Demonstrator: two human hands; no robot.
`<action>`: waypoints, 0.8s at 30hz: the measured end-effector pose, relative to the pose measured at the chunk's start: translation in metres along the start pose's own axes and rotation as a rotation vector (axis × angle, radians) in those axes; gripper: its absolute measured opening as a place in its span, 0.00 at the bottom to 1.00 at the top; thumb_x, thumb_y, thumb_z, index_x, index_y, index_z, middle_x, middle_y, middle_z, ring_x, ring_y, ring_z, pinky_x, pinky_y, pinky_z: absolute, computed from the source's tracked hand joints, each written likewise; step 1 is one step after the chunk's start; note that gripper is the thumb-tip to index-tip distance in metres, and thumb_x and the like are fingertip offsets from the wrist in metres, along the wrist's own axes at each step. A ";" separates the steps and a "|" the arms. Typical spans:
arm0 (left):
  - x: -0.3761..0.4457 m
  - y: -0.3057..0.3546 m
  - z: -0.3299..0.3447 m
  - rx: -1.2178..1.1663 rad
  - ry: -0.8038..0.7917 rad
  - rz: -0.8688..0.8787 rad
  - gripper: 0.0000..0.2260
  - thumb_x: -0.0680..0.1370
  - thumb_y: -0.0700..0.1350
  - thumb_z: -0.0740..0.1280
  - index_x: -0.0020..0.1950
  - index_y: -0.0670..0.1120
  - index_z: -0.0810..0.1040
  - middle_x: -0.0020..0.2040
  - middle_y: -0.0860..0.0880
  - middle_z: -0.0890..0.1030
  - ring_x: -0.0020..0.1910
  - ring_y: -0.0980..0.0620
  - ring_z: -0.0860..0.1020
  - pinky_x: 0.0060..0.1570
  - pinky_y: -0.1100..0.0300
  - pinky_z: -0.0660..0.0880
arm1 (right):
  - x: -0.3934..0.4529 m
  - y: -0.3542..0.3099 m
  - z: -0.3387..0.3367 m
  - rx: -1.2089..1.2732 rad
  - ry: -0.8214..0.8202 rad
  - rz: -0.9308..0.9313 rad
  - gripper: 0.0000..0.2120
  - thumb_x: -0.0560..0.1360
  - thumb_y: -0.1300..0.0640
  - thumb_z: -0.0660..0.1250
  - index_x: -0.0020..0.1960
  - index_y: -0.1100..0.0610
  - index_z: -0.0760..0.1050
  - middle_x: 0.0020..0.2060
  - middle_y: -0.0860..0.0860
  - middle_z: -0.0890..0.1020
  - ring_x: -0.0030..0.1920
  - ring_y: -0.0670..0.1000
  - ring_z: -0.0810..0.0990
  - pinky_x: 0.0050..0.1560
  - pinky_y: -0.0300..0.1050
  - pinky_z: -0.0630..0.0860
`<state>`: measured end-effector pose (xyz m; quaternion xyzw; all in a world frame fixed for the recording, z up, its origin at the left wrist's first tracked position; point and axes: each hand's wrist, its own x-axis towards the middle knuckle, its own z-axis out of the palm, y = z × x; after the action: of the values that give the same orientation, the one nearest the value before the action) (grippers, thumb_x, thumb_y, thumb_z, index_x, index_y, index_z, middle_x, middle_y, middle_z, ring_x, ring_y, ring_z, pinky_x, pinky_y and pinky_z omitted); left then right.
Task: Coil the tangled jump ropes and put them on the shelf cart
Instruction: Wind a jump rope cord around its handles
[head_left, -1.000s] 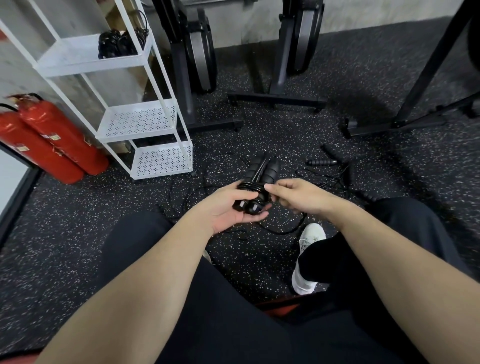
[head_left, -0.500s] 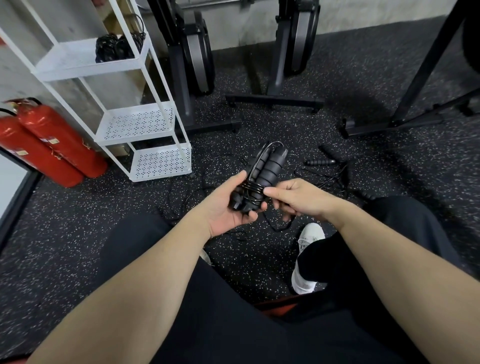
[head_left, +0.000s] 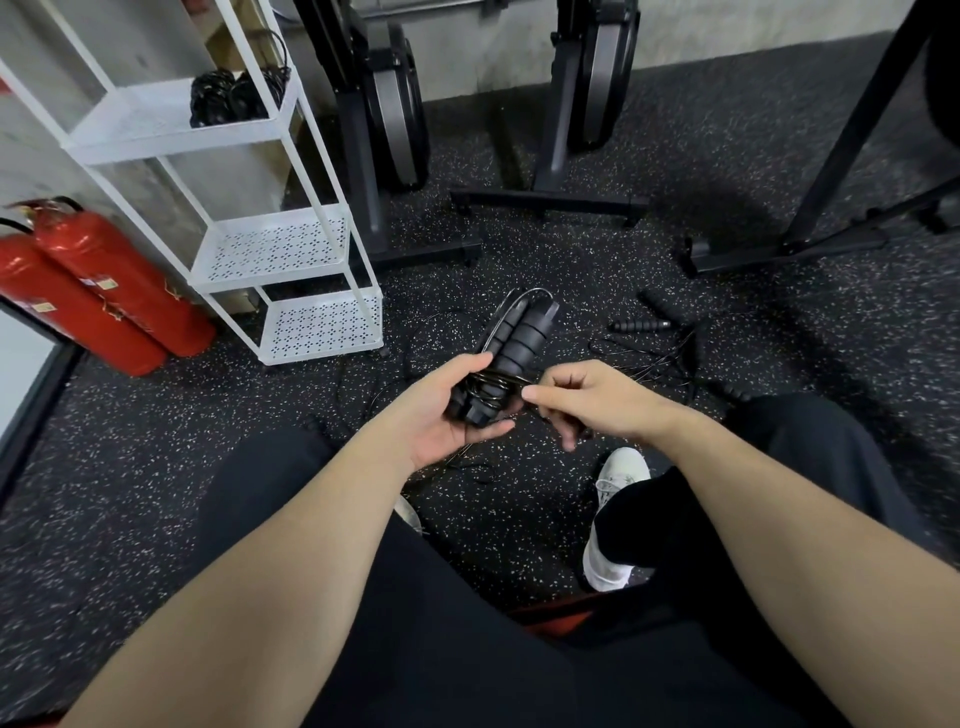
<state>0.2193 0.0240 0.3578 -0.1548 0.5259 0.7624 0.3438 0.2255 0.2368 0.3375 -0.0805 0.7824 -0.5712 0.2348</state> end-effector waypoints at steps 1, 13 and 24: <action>-0.001 0.001 -0.003 0.000 -0.005 0.008 0.11 0.82 0.48 0.66 0.60 0.42 0.80 0.49 0.42 0.87 0.47 0.45 0.86 0.36 0.53 0.84 | -0.001 -0.002 -0.001 0.001 -0.019 0.013 0.20 0.73 0.38 0.70 0.39 0.55 0.79 0.28 0.56 0.80 0.28 0.54 0.78 0.35 0.43 0.75; 0.000 0.010 -0.010 -0.051 0.078 0.080 0.10 0.81 0.48 0.68 0.53 0.42 0.82 0.44 0.43 0.85 0.40 0.49 0.84 0.25 0.62 0.77 | 0.002 -0.004 0.007 -0.193 0.052 -0.037 0.20 0.79 0.39 0.64 0.36 0.50 0.77 0.26 0.49 0.75 0.30 0.52 0.74 0.37 0.48 0.74; -0.006 0.015 -0.015 -0.104 0.014 0.094 0.21 0.70 0.48 0.71 0.59 0.40 0.80 0.44 0.43 0.84 0.35 0.48 0.83 0.19 0.65 0.72 | 0.007 0.000 0.009 -0.150 0.098 0.005 0.25 0.70 0.32 0.68 0.29 0.53 0.76 0.22 0.51 0.74 0.25 0.51 0.71 0.34 0.40 0.72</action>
<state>0.2114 0.0052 0.3653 -0.1530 0.4946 0.8029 0.2955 0.2237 0.2267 0.3336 -0.0677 0.8337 -0.5137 0.1910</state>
